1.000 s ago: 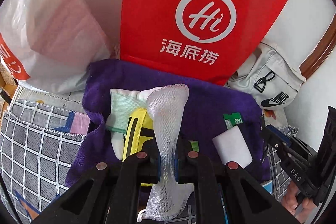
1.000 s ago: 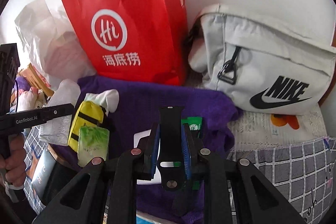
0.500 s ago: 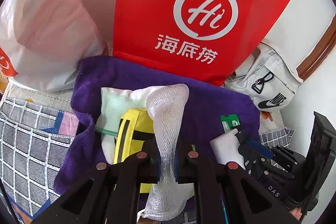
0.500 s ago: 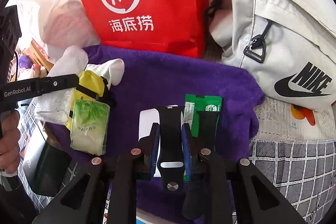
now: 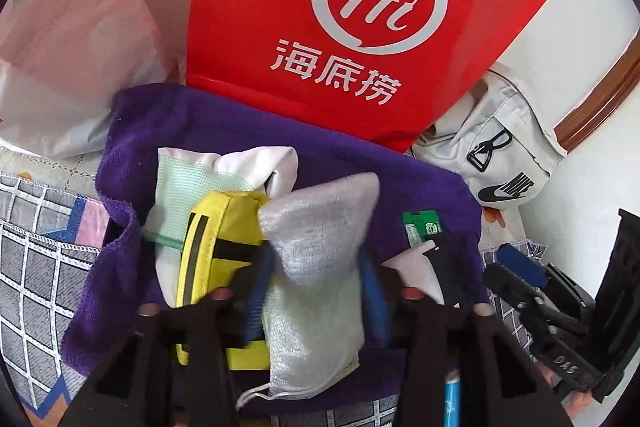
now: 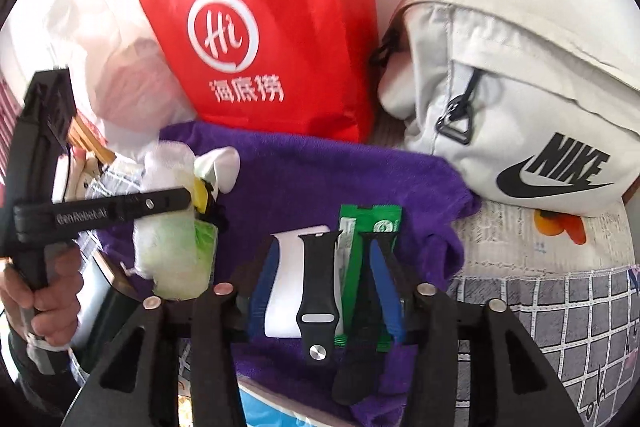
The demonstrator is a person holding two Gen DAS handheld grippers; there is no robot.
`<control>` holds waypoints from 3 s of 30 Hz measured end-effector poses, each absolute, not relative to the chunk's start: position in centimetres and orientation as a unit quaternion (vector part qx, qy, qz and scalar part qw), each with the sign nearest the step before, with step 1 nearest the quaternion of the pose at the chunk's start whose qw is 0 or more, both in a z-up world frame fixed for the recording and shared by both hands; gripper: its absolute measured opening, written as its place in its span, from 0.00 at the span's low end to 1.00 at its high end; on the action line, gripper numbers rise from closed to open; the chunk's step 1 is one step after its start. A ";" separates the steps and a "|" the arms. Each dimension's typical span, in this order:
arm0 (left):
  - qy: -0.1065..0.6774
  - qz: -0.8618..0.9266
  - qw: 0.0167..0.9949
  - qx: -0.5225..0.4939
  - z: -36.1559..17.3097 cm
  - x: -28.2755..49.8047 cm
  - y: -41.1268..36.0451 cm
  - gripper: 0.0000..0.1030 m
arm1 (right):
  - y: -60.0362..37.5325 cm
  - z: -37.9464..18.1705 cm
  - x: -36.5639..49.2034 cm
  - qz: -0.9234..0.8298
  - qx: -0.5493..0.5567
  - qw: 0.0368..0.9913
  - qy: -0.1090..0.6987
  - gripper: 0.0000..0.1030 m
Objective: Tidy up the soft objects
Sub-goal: 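Open the left tool on the towel while the right tool releases the strap there, then move the left tool toward the white crumpled tissue while the right tool reaches the orange-print candy packet, then close the left tool on the tissue while the right tool grasps the candy packet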
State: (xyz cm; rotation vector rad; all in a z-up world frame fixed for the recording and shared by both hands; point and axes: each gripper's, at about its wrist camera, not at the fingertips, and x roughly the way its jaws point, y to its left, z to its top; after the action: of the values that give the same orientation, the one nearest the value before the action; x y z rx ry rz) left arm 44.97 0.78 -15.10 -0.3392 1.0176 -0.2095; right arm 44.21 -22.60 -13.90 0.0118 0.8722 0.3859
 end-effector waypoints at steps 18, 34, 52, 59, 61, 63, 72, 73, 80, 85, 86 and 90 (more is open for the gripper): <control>0.449 -0.082 0.878 -0.147 -10.5 42.5 1.6 0.69 | -21.0 -10.6 40.7 0.184 -0.009 0.905 0.384 0.51; 0.448 -0.050 0.881 -0.142 -9.7 31.8 6.7 0.69 | -13.6 -14.2 27.4 0.241 -0.079 0.878 0.405 0.29; 0.452 -0.047 0.863 -0.221 -13.0 20.2 12.6 0.69 | -8.0 -20.9 23.5 0.150 -0.229 0.866 0.418 0.22; 0.452 -0.037 0.859 -0.237 -13.5 18.7 13.6 0.69 | -8.4 -21.1 23.4 0.127 -0.229 0.874 0.409 0.01; 0.451 -0.040 0.860 -0.237 -13.4 18.3 13.4 0.69 | -9.1 -19.9 22.9 0.146 -0.187 0.881 0.409 0.01; 0.452 -0.042 0.860 -0.232 -13.4 18.0 13.0 0.69 | -9.9 -18.8 22.1 0.157 -0.160 0.887 0.405 0.00; 0.457 -0.050 0.858 -0.230 -13.4 16.0 10.8 0.69 | -12.6 -14.9 16.7 0.197 -0.079 0.898 0.386 0.00; 0.459 -0.049 0.858 -0.225 -13.4 15.7 10.4 0.69 | -13.0 -14.6 16.1 0.199 -0.075 0.899 0.383 0.00; 0.478 -0.047 0.854 -0.201 -14.4 14.6 8.4 0.69 | -15.1 -14.7 11.3 0.202 -0.097 0.896 0.383 0.00; 0.498 -0.058 0.849 -0.170 -15.7 14.8 5.5 0.69 | -17.4 -17.5 9.6 0.180 -0.109 0.891 0.403 0.01; 0.503 -0.063 0.847 -0.162 -16.0 15.0 4.6 0.69 | -17.9 -18.0 9.6 0.176 -0.104 0.889 0.409 0.02; 0.512 -0.080 0.842 -0.150 -16.9 15.6 2.5 0.68 | -19.9 -19.7 9.5 0.170 -0.079 0.884 0.429 0.04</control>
State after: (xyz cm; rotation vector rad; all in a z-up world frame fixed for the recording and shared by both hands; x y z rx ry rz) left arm 15.63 2.46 -16.95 -0.3174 1.0810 -0.1694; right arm 9.51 -19.92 -19.74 -0.1646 0.8934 0.3538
